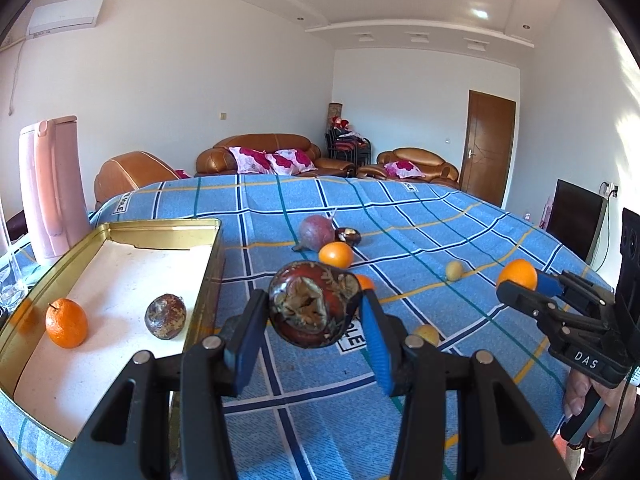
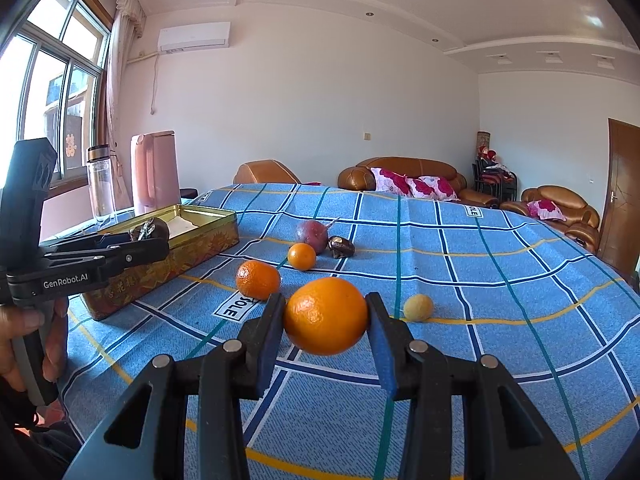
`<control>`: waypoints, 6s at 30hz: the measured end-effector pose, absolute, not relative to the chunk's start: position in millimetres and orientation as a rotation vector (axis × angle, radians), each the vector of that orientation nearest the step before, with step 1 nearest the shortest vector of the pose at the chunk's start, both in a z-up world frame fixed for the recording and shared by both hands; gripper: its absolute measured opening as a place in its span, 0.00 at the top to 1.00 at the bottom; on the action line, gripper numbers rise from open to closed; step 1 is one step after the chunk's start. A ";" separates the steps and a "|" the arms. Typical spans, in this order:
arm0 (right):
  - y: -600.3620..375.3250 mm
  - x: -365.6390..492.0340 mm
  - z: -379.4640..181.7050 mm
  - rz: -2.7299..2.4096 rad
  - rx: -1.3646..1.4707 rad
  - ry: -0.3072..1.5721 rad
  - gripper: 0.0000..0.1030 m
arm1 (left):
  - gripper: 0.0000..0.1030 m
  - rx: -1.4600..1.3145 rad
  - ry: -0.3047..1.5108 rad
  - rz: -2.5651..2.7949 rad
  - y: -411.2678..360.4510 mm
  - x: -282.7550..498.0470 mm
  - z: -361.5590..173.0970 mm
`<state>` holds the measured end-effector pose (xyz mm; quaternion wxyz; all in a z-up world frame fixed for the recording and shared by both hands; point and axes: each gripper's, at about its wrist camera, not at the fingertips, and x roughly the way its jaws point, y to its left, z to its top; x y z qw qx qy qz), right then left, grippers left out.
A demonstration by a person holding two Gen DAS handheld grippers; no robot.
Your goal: Organize fruits
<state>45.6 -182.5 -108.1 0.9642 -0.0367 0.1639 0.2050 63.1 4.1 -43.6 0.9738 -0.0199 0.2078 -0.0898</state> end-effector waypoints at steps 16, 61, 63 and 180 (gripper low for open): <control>-182.7 36.5 -107.4 0.420 -0.086 0.279 0.59 | 0.53 -0.024 0.352 -0.158 1.7 51.9 -40.3; -179.9 10.9 -105.8 0.440 -0.121 0.127 0.59 | 0.53 0.095 0.162 -0.072 -19.8 17.0 -32.4; -180.0 12.4 -105.5 0.437 -0.121 0.136 0.59 | 0.53 0.101 0.160 -0.070 -20.2 17.0 -32.7; 111.9 84.4 -96.6 0.911 -0.390 0.447 0.58 | 0.53 0.041 0.596 0.384 182.3 68.9 -62.3</control>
